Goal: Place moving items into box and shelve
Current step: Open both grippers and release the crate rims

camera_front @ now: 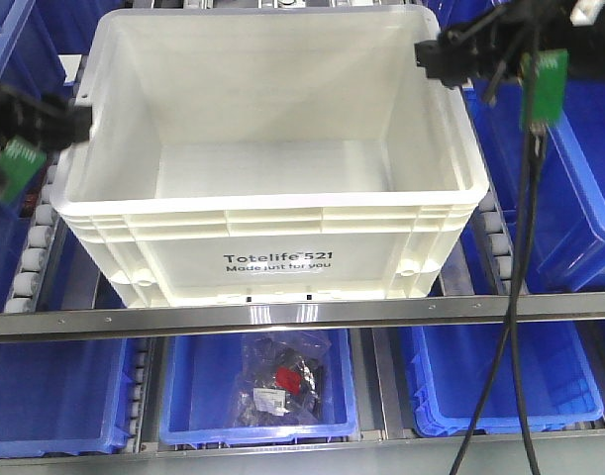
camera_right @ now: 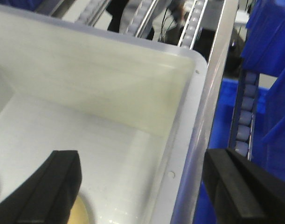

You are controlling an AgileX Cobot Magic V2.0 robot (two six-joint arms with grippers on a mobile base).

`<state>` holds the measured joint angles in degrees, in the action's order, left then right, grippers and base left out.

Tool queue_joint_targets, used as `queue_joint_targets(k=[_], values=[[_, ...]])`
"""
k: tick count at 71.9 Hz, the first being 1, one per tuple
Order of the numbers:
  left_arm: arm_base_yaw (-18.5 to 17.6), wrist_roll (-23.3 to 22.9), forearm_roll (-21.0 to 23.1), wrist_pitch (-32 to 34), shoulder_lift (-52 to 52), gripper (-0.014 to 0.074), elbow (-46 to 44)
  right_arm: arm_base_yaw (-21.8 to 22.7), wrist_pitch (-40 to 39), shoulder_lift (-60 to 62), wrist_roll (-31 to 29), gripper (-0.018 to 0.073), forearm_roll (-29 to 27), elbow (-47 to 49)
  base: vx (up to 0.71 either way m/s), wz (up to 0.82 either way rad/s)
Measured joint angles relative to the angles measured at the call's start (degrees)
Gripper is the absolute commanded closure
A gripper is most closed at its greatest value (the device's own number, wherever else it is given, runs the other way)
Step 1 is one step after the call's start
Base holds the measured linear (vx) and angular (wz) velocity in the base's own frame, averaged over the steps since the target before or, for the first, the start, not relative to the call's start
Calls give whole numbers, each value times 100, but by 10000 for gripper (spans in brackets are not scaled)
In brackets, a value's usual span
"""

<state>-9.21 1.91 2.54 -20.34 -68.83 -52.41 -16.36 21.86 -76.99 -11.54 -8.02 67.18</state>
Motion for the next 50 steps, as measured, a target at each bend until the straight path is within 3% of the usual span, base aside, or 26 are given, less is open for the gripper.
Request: queue_joint_targets(k=[12, 22, 35, 38, 50], values=[[0, 0, 5, 553, 1010, 7, 937, 0, -1449, 1079, 0, -20, -66, -1618, 0, 0], [0, 0, 5, 765, 1886, 7, 1684, 0, -2118, 2259, 0, -20, -90, -2753, 0, 0], [0, 0, 5, 780, 3223, 7, 2719, 0, -2294, 3932, -91, -20, -90, -4050, 0, 0], [0, 0, 5, 744, 3951, 7, 3103, 0, -2301, 4623, -191, -20, -96, -4494, 0, 0], [0, 0, 5, 696, 5156, 7, 3661, 0, -2313, 5669, -507, -20, -101, -5206, 0, 0]])
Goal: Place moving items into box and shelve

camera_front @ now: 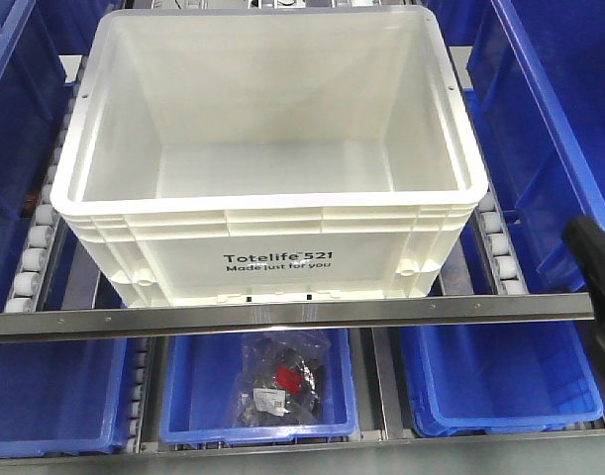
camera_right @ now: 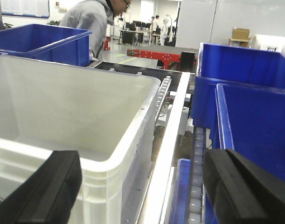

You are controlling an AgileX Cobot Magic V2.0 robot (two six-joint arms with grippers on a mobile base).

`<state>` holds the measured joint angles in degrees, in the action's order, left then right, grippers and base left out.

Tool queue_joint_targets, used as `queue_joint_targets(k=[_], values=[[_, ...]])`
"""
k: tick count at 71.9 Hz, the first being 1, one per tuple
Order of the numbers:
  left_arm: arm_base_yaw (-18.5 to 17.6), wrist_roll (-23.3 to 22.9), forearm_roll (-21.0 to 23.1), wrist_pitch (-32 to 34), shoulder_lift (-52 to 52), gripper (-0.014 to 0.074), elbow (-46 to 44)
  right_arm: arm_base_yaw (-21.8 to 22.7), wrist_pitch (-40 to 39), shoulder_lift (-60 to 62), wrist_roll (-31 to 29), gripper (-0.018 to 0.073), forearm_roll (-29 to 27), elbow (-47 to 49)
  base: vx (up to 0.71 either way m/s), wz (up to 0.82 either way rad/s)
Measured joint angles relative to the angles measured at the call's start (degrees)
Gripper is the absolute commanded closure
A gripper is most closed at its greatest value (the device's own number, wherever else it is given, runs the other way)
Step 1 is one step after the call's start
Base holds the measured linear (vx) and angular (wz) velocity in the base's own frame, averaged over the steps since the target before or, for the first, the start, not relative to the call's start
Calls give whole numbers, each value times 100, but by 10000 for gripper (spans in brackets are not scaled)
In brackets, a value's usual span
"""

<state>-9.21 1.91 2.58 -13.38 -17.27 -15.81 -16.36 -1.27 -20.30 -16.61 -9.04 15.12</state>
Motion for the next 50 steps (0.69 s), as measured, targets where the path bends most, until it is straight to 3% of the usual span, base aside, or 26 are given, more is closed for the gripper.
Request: queue_joint_targets(k=[16, 34, 40, 50], values=[[0, -57, 0, 697, 218, 7, 442, 0, -51, 128, -234, -20, 0, -285, 0, 0], [0, -136, 0, 684, 178, 29, 447, 0, -547, 128, -243, 6, 0, -285, 0, 0], [0, -136, 0, 684, 178, 150, 447, 0, -596, 128, -243, 122, 0, -285, 0, 0], [0, -136, 0, 684, 178, 589, 447, 0, -628, 128, -243, 524, 0, -285, 0, 0]])
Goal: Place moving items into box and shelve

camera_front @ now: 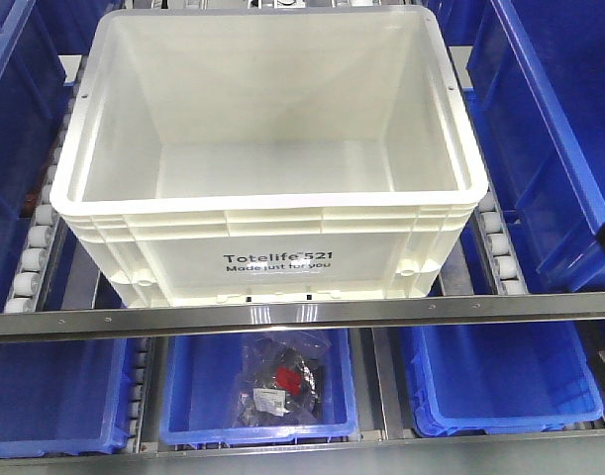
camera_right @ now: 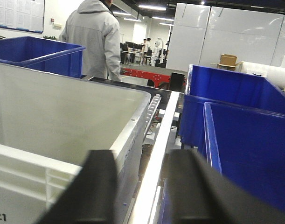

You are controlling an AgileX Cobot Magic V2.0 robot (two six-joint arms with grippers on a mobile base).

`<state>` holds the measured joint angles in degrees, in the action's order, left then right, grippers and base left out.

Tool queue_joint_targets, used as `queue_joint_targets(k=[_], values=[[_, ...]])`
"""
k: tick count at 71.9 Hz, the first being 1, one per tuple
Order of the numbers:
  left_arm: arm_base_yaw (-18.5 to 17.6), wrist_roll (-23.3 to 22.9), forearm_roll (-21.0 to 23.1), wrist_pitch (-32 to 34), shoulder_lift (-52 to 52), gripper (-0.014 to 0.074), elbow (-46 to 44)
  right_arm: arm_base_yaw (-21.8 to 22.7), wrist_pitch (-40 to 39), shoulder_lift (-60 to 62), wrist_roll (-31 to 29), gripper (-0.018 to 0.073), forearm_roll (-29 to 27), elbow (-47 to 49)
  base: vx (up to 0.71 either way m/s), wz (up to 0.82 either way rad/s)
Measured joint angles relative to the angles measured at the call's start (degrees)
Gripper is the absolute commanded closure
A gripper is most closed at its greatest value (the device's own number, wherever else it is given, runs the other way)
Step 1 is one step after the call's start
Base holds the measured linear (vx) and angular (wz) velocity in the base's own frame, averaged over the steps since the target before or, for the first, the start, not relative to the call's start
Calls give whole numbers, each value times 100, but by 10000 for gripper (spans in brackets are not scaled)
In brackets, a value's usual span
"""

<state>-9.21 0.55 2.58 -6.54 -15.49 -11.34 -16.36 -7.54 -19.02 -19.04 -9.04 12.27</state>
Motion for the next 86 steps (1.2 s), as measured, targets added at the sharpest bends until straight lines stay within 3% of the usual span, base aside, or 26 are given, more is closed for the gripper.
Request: queue_joint_targets(k=[2, 67, 75, 86], values=[[0, 0, 0, 0, 0, 606, 0, 0, -13, 0, 0, 573, 0, 0, 0, 0], [0, 63, -53, 0, 10, 605, 0, 0, -13, 0, 102, 567, -43, 0, 0, 0], [0, 349, -140, -134, 334, 605, 167, 0, -13, 0, 102, 567, -45, 0, 0, 0], [0, 462, -152, -238, 1340, 605, 1054, 0, -13, 0, 102, 567, -45, 0, 0, 0]])
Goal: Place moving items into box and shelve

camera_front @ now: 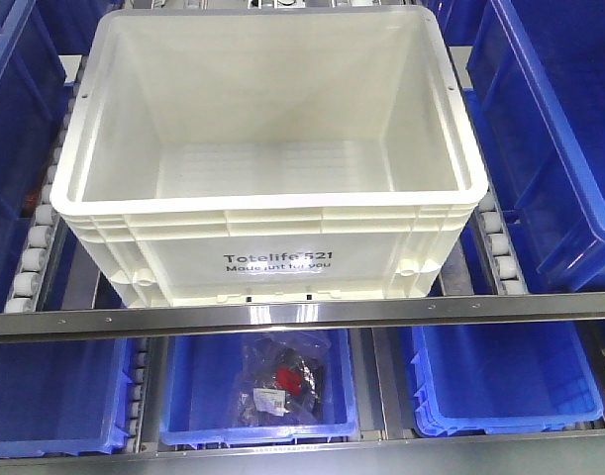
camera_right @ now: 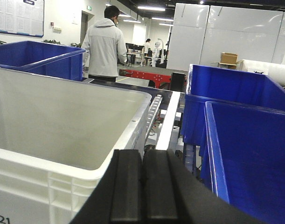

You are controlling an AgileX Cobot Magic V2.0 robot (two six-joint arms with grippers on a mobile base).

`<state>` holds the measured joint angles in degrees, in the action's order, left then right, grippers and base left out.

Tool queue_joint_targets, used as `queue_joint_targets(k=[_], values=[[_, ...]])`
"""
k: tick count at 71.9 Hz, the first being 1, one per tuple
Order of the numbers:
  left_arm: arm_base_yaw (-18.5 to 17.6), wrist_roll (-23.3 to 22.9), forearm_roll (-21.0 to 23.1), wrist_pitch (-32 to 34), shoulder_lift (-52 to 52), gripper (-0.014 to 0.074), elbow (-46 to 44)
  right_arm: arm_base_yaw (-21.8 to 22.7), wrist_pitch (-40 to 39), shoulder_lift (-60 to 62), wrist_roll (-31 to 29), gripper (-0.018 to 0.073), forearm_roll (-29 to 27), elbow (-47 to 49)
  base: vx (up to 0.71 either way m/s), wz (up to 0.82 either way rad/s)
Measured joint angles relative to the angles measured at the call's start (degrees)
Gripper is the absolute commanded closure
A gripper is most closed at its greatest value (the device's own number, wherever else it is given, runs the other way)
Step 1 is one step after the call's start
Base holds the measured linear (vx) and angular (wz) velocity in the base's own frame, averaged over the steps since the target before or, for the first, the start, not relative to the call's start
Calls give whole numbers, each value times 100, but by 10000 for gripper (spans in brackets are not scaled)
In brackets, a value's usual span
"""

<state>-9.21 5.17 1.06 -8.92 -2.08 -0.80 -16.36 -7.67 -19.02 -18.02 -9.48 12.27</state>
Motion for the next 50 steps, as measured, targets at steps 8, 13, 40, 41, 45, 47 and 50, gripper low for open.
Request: queue_joint_targets(k=[8, 13, 40, 41, 45, 47, 50], values=[[0, -130, 5, -307, 240, 605, 229, 0, 2, 5, 0, 567, 0, 0, 0, 0], [0, -157, 5, -550, 272, 605, 253, 0, 9, 5, 0, 567, -5, -7, 0, 0], [0, -168, 5, -627, 274, 605, 253, 0, 9, 5, 0, 567, -5, -7, 0, 0], [0, -168, 5, -627, 274, 605, 253, 0, 9, 5, 0, 567, -5, -7, 0, 0], [0, -168, 5, -627, 274, 605, 253, 0, 9, 5, 5, 567, -5, -7, 0, 0], [0, -168, 5, -627, 274, 605, 253, 0, 9, 5, 5, 567, -5, -7, 0, 0], [0, -174, 5, -627, 274, 605, 253, 0, 9, 5, 5, 567, -5, -7, 0, 0]])
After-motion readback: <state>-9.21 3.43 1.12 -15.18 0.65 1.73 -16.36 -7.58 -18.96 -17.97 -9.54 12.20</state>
